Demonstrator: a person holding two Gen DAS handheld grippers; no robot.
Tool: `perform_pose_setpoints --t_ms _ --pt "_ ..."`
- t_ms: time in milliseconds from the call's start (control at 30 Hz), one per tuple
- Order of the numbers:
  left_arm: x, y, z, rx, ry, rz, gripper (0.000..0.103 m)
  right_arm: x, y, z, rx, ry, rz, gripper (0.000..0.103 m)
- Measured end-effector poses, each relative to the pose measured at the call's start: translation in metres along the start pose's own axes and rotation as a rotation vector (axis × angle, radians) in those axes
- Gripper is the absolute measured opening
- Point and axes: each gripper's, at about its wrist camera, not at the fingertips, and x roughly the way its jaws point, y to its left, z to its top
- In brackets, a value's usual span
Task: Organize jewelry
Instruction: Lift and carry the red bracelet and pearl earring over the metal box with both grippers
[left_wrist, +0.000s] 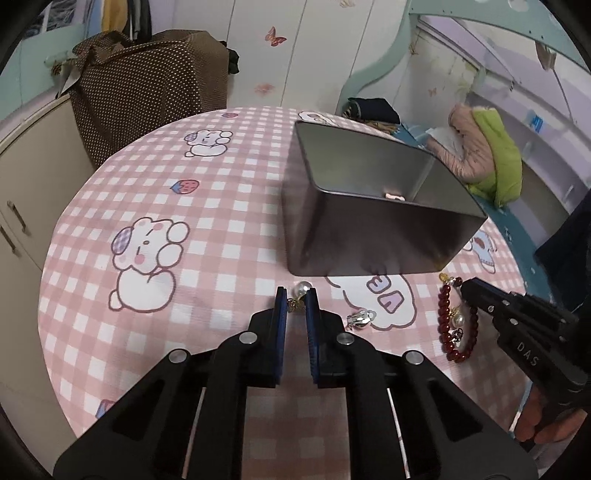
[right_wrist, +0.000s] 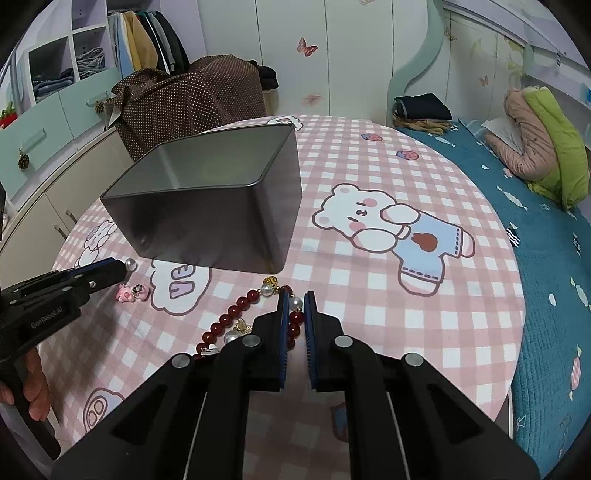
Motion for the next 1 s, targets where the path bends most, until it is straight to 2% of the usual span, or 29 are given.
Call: perform_pose_setpoints --t_ms 367,467,1000 --pt "-0.018 0.010 0.004 -0.028 -0.039 -0.016 0.010 -0.007 -0.001 0.002 0.013 -0.013 0.012 0.007" --pt "-0.023 0.008 0.006 -0.034 -0.061 0.008 0.010 -0.012 -0.002 0.005 0.017 -0.028 0.012 0.007" --pt "-0.057 -0.006 0.018 -0.018 -0.153 -0.009 0.010 -0.051 0.009 0.027 -0.009 -0.145 0.034 0.007"
